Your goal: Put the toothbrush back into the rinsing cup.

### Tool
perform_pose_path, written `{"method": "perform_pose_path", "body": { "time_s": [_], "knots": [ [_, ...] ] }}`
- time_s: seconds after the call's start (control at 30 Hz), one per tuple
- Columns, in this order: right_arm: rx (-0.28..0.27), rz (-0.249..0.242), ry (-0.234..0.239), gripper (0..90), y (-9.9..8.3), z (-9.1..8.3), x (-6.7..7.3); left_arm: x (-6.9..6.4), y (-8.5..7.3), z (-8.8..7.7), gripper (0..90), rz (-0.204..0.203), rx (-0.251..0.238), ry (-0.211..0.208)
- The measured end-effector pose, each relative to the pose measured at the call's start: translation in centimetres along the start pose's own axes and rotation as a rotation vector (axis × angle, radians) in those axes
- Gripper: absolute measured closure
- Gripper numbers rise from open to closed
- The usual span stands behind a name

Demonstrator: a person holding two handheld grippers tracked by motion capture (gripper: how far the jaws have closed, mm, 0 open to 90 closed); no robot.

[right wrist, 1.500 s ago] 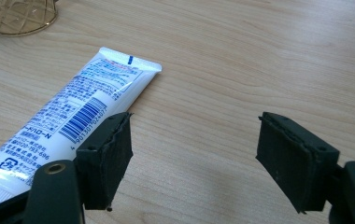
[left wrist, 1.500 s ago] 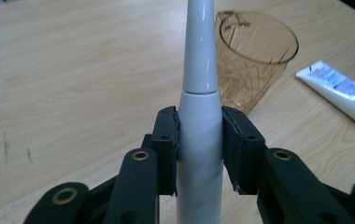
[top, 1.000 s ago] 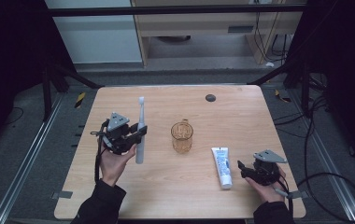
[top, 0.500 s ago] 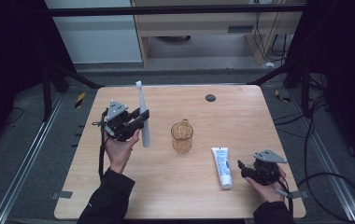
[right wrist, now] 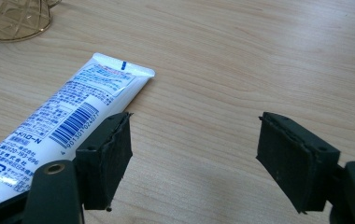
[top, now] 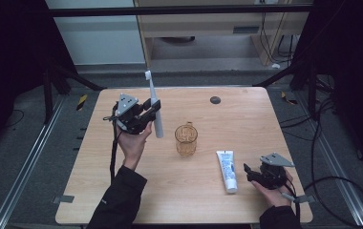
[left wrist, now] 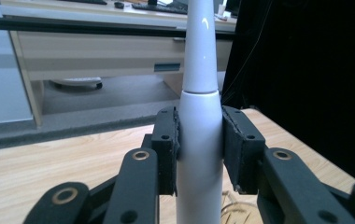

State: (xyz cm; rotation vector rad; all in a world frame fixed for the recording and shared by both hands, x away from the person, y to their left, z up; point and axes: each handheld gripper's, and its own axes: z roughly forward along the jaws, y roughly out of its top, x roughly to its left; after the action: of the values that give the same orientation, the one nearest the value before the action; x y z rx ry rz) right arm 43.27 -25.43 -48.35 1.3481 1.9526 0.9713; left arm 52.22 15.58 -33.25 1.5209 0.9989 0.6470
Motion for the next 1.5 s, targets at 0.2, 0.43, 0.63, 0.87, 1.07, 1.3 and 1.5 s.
{"method": "perform_pose_path", "body": {
  "time_s": [0.2, 0.43, 0.63, 0.87, 1.07, 1.3, 1.5],
  "knots": [
    [0.001, -0.003, 0.000, 26.3, 0.0, 0.1, 0.0, -0.9, 0.3, 0.7, 67.4, -0.004, -0.027, -0.018],
    [0.001, -0.001, 0.000, 26.3, 0.0, 0.0, 0.0, -2.1, 0.4, 1.8, 67.4, 0.005, -0.046, -0.043],
    [0.001, -0.003, 0.001, 26.2, 0.0, 0.0, 0.0, -3.0, 0.4, 2.9, 67.4, 0.014, -0.054, -0.059],
    [-0.001, 0.000, 0.000, 26.2, -0.1, 0.0, -0.1, -3.6, -0.1, 4.0, 67.4, 0.024, -0.053, -0.075],
    [-0.002, 0.003, 0.002, 26.2, -0.1, 0.0, -0.1, -3.9, -0.6, 4.7, 67.4, 0.032, -0.043, -0.087],
    [-0.001, 0.002, 0.003, 26.2, -0.1, 0.0, -0.1, -4.0, -1.6, 5.4, 67.4, 0.039, -0.019, -0.101],
    [-0.001, -0.001, 0.000, 26.3, -0.1, 0.1, -0.1, -3.9, -2.6, 5.4, 67.4, 0.063, -0.006, -0.107]
  ]
}}
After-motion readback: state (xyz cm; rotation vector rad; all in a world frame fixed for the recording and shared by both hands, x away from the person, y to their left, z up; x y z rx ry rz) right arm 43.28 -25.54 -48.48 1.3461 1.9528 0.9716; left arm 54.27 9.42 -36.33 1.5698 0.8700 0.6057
